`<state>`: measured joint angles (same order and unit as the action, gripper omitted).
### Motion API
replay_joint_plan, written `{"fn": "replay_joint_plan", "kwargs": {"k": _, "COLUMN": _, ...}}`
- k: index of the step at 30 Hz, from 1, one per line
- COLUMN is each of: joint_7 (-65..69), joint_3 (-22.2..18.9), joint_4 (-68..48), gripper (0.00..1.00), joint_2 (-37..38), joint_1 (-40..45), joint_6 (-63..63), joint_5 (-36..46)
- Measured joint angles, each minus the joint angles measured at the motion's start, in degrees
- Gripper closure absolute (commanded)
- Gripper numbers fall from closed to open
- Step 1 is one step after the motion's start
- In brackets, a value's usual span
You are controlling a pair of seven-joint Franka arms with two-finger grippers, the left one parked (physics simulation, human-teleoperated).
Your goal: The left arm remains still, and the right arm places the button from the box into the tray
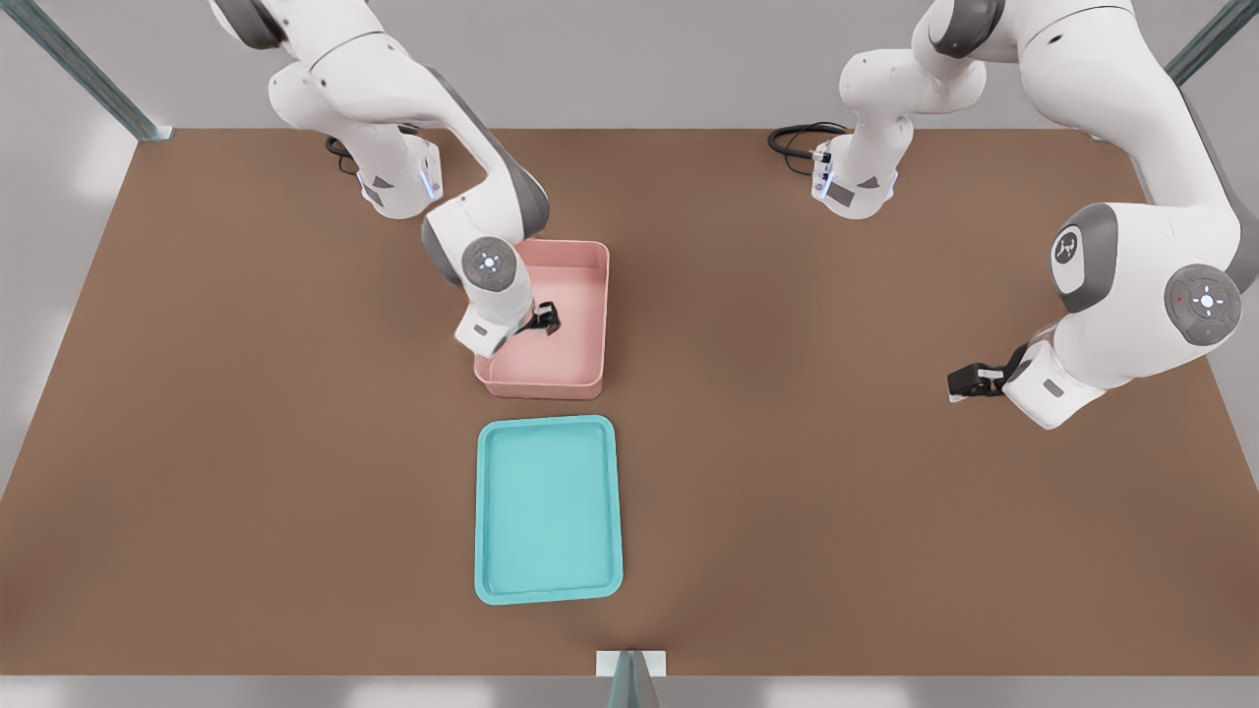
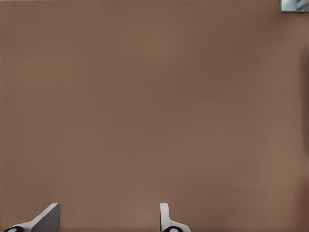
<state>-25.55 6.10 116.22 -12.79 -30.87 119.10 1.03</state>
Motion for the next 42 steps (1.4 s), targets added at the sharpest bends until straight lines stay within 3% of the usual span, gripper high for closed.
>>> {"fn": "replay_joint_plan", "kwargs": {"k": 6, "joint_7": -10.94, "joint_3": 1.98, "joint_4": 11.58, "gripper": 0.00, "joint_2": 1.23, "joint_1": -2.91, "joint_6": 11.05, "joint_5": 1.43}}
{"fn": "replay_joint_plan", "kwargs": {"k": 28, "joint_7": -32.25, "joint_3": 2.25, "joint_4": 19.53, "gripper": 0.01, "joint_2": -3.67, "joint_1": -6.04, "joint_6": 30.05, "joint_5": 2.17}}
{"fn": "replay_joint_plan", "kwargs": {"k": 30, "joint_7": -33.17, "joint_3": 2.23, "joint_4": 19.57, "gripper": 0.12, "joint_2": -3.61, "joint_1": -6.03, "joint_6": 30.54, "joint_5": 2.17}}
{"fn": "replay_joint_plan", "kwargs": {"k": 32, "joint_7": -34.01, "joint_3": 2.24, "joint_4": 19.62, "gripper": 0.15, "joint_2": -3.60, "joint_1": -5.97, "joint_6": 30.87, "joint_5": 2.18}}
{"fn": "replay_joint_plan", "kwargs": {"k": 37, "joint_7": -35.73, "joint_3": 2.23, "joint_4": 19.68, "gripper": 0.41, "joint_2": -3.68, "joint_1": -5.95, "joint_6": 31.35, "joint_5": 2.17}}
{"fn": "replay_joint_plan", "kwargs": {"k": 42, "joint_7": -36.99, "joint_3": 2.16, "joint_4": 19.66, "gripper": 0.52, "joint_2": -3.68, "joint_1": -5.95, "joint_6": 31.55, "joint_5": 2.15}}
